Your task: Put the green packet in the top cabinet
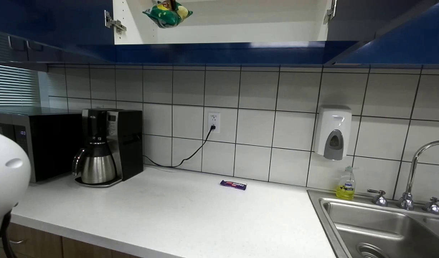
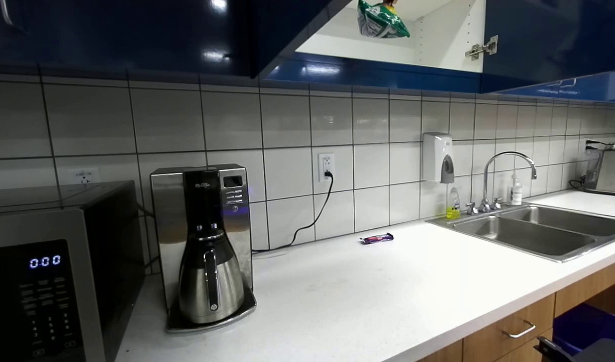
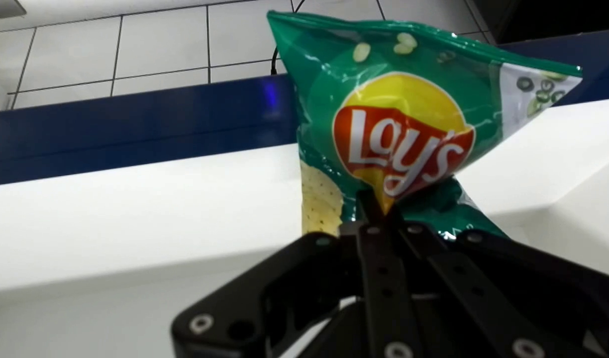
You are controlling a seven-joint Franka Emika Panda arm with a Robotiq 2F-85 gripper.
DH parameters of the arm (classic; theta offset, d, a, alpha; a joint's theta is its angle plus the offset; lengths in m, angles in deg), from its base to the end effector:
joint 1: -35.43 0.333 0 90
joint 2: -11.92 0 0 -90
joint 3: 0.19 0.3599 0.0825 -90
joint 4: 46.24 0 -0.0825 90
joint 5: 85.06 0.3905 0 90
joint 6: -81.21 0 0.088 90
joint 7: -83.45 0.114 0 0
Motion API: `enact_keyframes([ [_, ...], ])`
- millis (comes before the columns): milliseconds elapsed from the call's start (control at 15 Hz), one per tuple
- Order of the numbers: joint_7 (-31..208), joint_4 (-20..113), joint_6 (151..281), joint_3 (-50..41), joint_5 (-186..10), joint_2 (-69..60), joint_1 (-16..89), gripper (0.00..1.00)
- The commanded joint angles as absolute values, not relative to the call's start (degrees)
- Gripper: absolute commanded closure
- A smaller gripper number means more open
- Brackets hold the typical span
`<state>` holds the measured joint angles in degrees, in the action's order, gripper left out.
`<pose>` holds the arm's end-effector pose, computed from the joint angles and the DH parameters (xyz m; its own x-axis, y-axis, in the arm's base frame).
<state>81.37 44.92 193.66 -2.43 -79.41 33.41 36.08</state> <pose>0.4243 -0.0115 0.8875 0.7326 -0.0295 0.6801 0.0359 -0.9960 -0.0819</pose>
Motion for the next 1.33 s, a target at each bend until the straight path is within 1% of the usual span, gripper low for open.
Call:
enact_keyframes([
  [0, 83.6, 36.6, 194.4, -1.7, -80.4, 26.0, 35.5, 1.00],
  [467, 85.1, 28.1, 195.7, -1.8, -80.8, 17.2, 35.4, 1.00],
  [1267, 86.7, 20.8, 196.2, -3.2, -82.2, 9.2, 36.0, 1.00],
])
